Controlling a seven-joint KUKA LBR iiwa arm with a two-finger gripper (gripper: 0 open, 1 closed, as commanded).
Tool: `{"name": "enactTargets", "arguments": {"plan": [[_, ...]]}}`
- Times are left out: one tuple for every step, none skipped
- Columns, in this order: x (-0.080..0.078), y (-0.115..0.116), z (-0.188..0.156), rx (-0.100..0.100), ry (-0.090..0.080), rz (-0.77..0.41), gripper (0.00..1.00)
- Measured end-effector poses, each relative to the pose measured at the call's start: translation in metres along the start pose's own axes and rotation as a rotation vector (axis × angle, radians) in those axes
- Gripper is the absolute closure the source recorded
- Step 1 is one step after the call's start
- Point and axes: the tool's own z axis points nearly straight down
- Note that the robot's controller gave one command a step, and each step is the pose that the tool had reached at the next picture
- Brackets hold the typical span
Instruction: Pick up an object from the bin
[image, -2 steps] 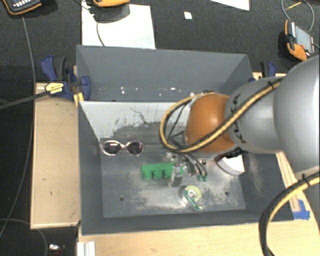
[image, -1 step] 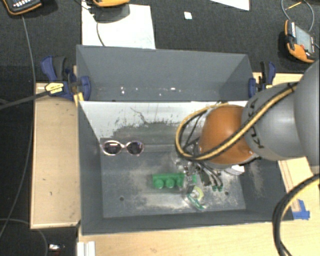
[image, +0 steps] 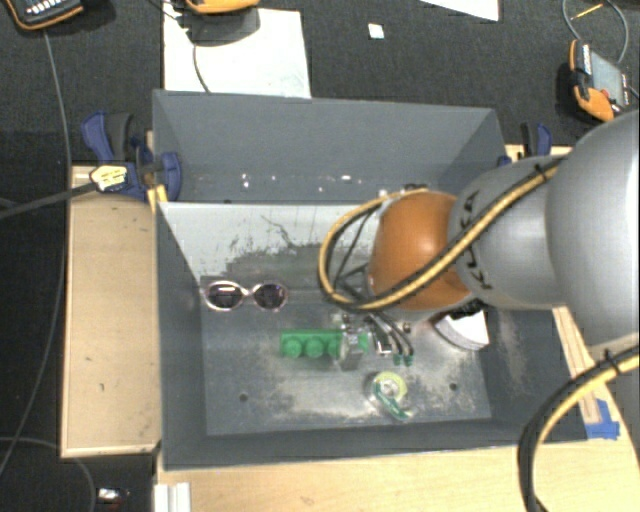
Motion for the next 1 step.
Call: {"name": "enactTargets", "arguments": {"plan": [[0.0265,-0.018,-0.0053,0.002,0.004,-0.043,1.0]]}}
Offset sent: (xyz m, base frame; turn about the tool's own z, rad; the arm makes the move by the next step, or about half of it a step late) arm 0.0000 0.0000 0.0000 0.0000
